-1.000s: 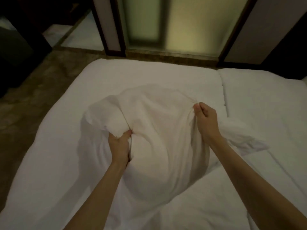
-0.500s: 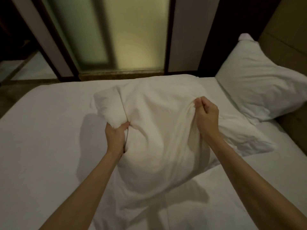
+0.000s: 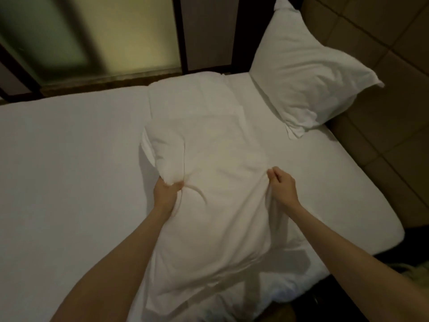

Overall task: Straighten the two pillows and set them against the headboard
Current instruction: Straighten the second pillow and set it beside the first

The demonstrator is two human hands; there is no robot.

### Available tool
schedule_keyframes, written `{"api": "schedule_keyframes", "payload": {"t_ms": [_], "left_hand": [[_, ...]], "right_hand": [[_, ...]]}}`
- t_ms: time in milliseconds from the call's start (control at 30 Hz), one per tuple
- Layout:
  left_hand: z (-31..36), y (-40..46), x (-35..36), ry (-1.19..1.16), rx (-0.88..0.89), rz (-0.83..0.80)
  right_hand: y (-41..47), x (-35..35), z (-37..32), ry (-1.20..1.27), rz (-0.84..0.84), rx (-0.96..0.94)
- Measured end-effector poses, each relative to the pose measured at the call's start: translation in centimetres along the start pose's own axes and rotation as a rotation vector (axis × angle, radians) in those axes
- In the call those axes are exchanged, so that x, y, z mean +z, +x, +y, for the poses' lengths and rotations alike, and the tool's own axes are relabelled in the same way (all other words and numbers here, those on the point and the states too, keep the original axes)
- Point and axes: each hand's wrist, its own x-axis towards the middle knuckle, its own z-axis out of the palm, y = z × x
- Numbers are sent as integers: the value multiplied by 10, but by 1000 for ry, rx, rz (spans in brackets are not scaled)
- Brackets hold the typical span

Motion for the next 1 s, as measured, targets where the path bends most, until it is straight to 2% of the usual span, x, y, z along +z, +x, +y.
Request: {"api": "schedule_keyframes", "payload": {"t_ms": [233,333,433,567,667,733,867,1000], "left_hand": [[-61,17,-28,185,-379,-108],[-66,46,-35,190,-454,-195],[-61,78,-32,92,-460,-194],[-49,124,-18,97,-514,-41],[-51,133,-5,154,-499,-71],[-58,129,4,127,-470,-118],[-57,110,14,-68,-406,-112],[-43,88,12,-202,-303,-82]], "right_hand": [[-6,37,59,-321,-300,194],[21,46,52,-313,-294,336],[57,65,40,-354,-288,431],[95,93,36,-274,-272,523],[110,102,47,-146,-422,660],[110,107,55,-90,-427,710],[101,112,54,16,-386,693],[90,99,43,142,-273,618]]}}
